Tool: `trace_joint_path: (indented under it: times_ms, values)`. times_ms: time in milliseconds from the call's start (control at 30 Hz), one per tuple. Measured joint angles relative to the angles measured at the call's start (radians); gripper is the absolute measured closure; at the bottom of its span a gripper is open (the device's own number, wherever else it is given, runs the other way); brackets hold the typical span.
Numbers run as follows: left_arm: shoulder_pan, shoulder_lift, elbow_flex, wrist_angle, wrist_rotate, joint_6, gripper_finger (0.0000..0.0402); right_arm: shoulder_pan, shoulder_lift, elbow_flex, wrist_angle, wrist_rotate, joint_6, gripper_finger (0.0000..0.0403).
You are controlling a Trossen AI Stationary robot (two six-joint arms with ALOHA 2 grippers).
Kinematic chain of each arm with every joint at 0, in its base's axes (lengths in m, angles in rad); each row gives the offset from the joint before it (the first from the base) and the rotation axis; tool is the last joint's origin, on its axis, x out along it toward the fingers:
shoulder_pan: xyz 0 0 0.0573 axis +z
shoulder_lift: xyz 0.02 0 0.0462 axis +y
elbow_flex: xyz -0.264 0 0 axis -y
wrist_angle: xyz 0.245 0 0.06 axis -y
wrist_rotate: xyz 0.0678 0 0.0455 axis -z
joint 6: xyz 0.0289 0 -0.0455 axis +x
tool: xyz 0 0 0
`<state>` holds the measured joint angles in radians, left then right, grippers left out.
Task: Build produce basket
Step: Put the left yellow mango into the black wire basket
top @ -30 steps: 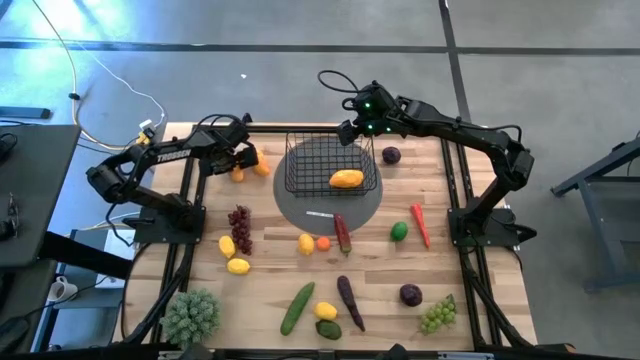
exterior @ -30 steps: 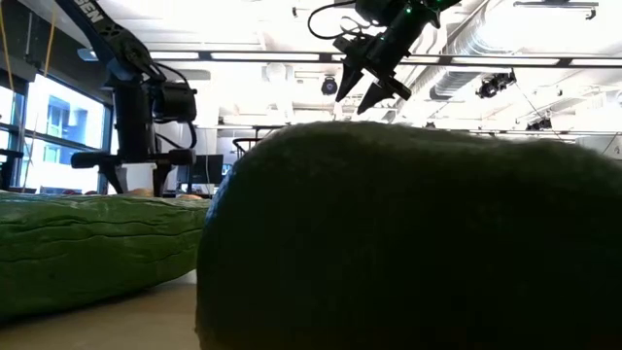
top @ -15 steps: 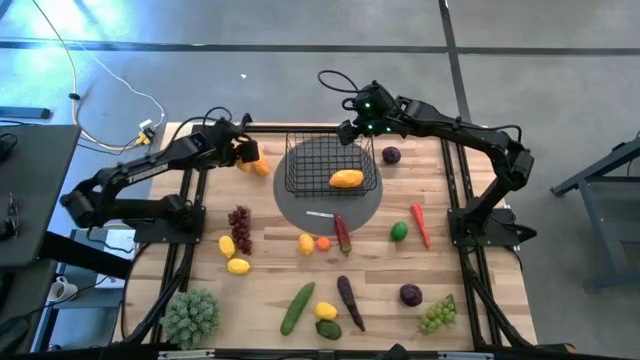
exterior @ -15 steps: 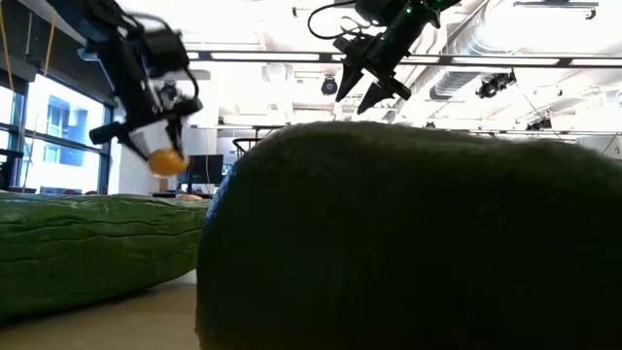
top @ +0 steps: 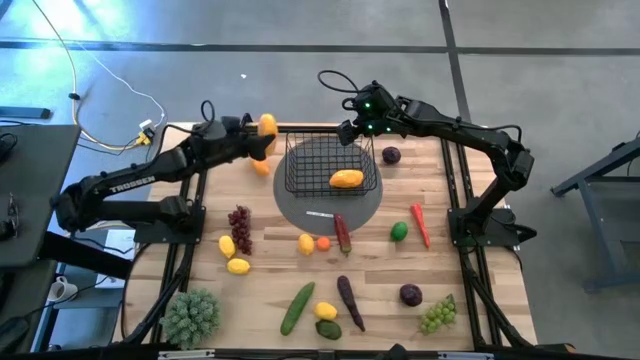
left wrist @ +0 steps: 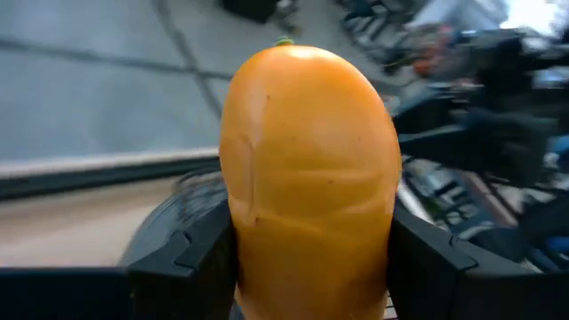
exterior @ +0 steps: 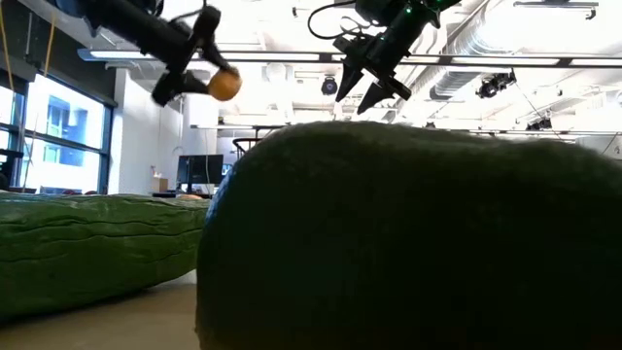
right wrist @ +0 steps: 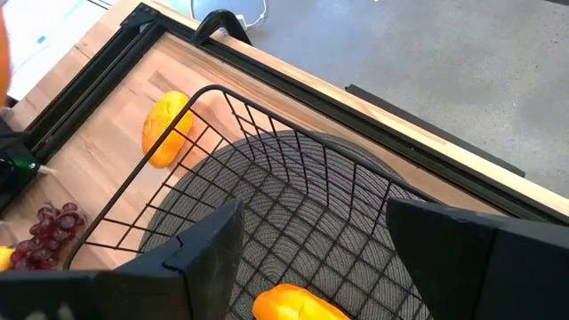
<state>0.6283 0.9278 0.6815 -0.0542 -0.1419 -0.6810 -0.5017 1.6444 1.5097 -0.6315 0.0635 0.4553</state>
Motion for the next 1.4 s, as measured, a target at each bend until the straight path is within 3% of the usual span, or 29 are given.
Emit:
trace_joint_path:
  times_ms: [400,1000,1400]
  values:
    - [-0.125,0.106,0.002,0.260,0.004,0.178,0.0193,0.000,0.000,0.000,0.000,0.000,0.000,0.0146]
    - [-0.209,0.386,0.230,0.254,0.003,0.456,0.0188,0.000,0.000,0.000,0.000,0.000,0.000,0.0146]
    - [-0.226,0.510,0.246,0.227,0.009,0.468,0.0179,0.000,0.000,0.000,0.000,0.000,0.000,0.0146]
